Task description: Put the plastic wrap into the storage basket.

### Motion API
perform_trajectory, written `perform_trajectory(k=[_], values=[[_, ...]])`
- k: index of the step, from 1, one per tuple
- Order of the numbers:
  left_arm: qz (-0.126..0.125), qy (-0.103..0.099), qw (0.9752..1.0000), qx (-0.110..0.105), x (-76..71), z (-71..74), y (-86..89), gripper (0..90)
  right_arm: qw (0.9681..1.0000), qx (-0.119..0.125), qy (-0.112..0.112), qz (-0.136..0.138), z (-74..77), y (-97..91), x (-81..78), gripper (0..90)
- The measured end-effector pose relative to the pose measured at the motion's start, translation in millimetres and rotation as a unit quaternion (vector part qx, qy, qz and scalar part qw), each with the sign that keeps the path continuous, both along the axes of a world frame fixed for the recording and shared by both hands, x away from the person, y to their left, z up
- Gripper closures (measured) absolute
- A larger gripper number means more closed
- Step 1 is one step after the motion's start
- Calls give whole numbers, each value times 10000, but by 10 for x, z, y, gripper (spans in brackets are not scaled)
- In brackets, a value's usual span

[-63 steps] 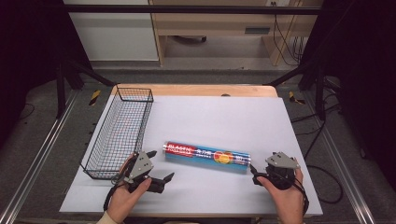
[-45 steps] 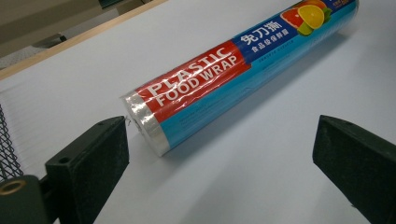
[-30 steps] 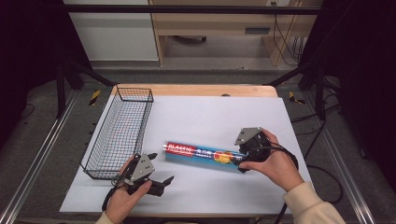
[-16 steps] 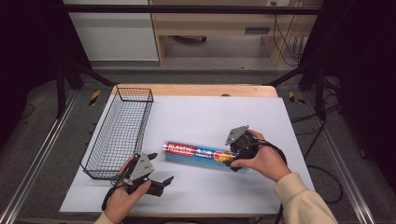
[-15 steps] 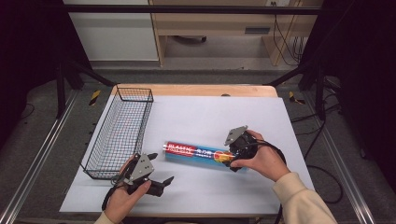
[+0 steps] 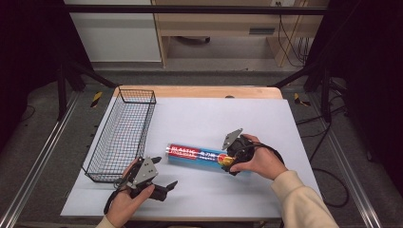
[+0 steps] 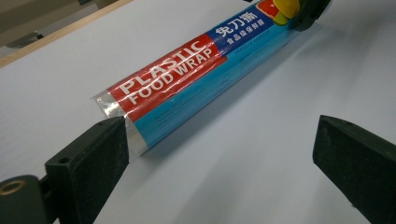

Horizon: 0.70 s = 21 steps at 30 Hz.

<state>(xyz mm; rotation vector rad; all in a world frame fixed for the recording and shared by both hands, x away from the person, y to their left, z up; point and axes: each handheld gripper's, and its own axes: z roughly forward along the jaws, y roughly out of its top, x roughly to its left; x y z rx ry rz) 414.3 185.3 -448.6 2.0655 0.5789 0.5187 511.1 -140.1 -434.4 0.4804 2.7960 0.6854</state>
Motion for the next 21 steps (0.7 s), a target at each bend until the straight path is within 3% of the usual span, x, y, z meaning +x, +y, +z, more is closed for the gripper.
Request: perform_trajectory(k=[7,11,21], values=[[-44,47,10000,56,2,-11,-9,38,9999,-47,136,78,-57,14,11,147],[-88,62,9999,99,-1,-18,-21,38,9998,54,158,112,-81,39,32,193],[-129,91,9998,109,-5,-19,-26,38,9992,-118,263,260,-173,77,63,280]])
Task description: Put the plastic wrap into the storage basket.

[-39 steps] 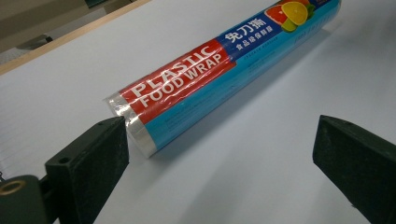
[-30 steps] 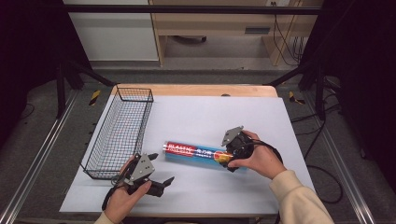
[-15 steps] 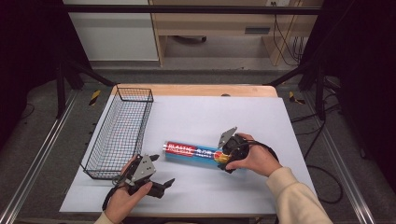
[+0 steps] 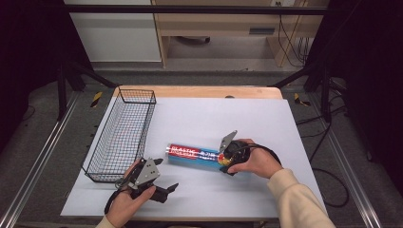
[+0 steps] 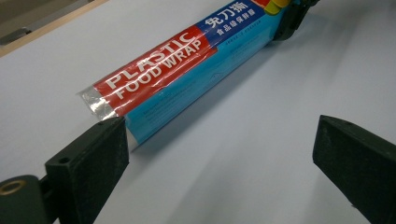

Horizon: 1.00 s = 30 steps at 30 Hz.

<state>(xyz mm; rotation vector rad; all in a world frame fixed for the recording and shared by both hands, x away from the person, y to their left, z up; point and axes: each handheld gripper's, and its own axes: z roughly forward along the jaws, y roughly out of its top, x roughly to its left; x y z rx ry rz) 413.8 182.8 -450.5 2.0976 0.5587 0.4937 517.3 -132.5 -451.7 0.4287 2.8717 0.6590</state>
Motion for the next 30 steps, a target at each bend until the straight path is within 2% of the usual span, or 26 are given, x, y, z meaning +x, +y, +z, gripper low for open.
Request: perform_trajectory(k=[3,14,17,20,22,26,30], values=[[-3,1,10000,8,1,0,0,38,10000,-21,34,-63,3,0,2,283],[-72,52,9999,74,0,-12,-15,39,9998,-175,89,11,-13,24,23,298],[-87,36,9999,81,-3,-5,-17,39,9997,-238,16,81,-9,37,7,304],[-85,28,9999,64,5,-2,-7,39,9993,-285,-147,171,-11,46,-21,308],[-86,33,9999,65,6,-2,-4,39,9994,-281,-161,132,-11,50,-33,309],[-72,35,9999,64,18,13,16,39,9988,-251,-362,192,-19,46,-75,311],[-68,34,10000,45,23,18,24,39,9987,-224,-428,180,-20,58,-104,314]])
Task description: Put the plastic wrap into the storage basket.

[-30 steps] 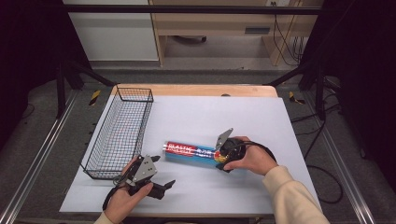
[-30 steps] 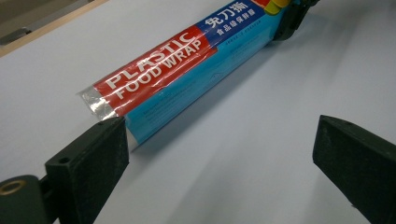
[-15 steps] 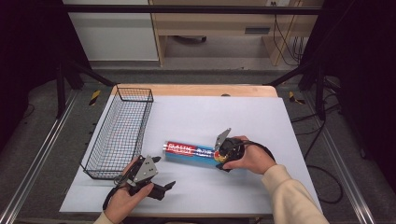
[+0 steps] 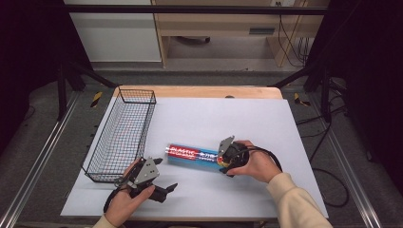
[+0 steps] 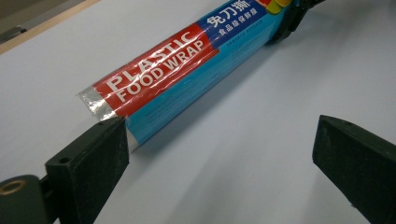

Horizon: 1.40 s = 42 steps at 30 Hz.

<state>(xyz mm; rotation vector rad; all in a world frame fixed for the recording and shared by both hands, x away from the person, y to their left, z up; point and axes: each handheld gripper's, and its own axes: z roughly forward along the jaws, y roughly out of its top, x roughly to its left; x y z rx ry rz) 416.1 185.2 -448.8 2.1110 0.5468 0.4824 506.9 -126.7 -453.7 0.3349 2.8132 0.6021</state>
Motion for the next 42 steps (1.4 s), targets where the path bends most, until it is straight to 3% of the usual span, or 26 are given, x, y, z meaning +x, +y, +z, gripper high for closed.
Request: perform_trajectory(k=[13,15,16,19,22,25,28,37,41,42], values=[[0,-32,10000,-21,-1,48,29,40,9995,105,-255,130,165,-10,-93,316],[-9,-195,9997,147,-5,91,21,41,9994,106,-306,125,214,-39,-135,316],[-51,-290,9993,220,1,140,4,41,9993,112,-351,98,263,-72,-182,315],[-118,-288,9993,196,17,210,-9,40,9993,109,-341,88,317,-112,-219,315],[-303,-412,9978,416,88,406,-42,39,9988,45,-467,103,436,-174,-273,315],[-427,-457,9969,470,173,581,-81,39,9986,46,-515,120,544,-220,-276,316],[-573,-585,9944,661,287,781,-143,34,9978,-147,-599,231,673,-234,-262,315],[-803,-691,9911,805,521,1078,-275,30,9956,-250,-813,398,941,-195,-201,316],[-1007,-779,9873,947,589,1203,-360,30,9951,-248,-886,370,1048,-181,-159,316],[-1007,-779,9873,947,589,1203,-360,31,9951,-248,-886,370,1048,-181,-159,316]])
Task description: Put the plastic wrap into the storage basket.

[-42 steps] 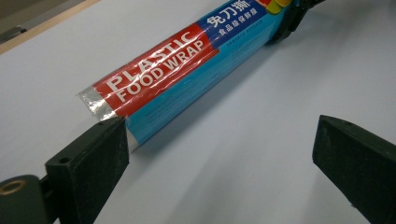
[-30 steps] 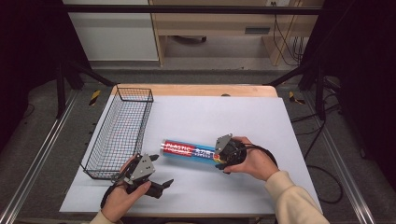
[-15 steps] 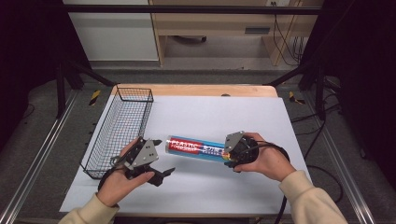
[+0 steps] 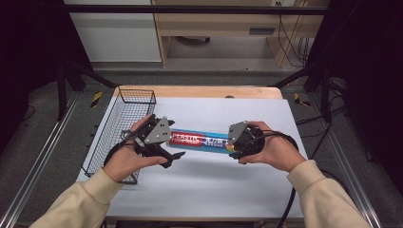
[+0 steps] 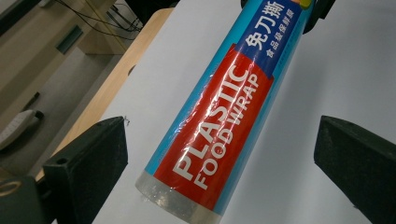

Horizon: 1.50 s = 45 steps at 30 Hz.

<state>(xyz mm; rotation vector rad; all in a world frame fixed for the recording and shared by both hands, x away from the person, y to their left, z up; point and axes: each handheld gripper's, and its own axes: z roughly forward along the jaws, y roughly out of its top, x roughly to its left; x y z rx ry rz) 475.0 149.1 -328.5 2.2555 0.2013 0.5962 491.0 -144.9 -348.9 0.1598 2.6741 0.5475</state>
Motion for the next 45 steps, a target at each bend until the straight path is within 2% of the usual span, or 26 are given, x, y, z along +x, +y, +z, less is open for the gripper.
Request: perform_trajectory(k=[2,8,11,17,20,24,31,32,34,36,39,45], values=[[-52,-121,9999,40,25,53,-11,33,10000,32,-26,-23,53,0,12,316],[-138,-163,9998,63,64,115,-36,32,10000,-45,-72,3,142,10,2,315],[-194,-171,9996,73,65,117,-53,31,9999,-60,-80,-12,167,15,-3,315],[-413,-276,9984,261,61,104,-128,33,9998,-142,-80,76,240,45,-16,315],[-451,-239,9983,279,69,105,-161,35,9997,-173,-114,120,263,68,-23,316],[-554,-273,9966,549,95,98,-214,38,9995,-190,-161,183,323,128,-39,316],[-572,-264,9952,750,108,99,-283,59,9992,-217,-192,258,388,187,-67,316],[-590,-269,9944,840,118,103,-295,65,9991,-237,-197,294,410,207,-78,316],[-591,-245,9946,823,119,99,-305,68,9990,-238,-203,308,416,213,-81,316],[-623,-276,9934,925,121,99,-314,95,9990,-221,-220,311,436,226,-88,316],[-657,-200,9916,1092,123,90,-330,128,9989,-242,-208,346,453,231,-84,316],[-624,-68,9903,1240,179,71,-378,146,9988,-301,-217,312,458,233,-41,316]])
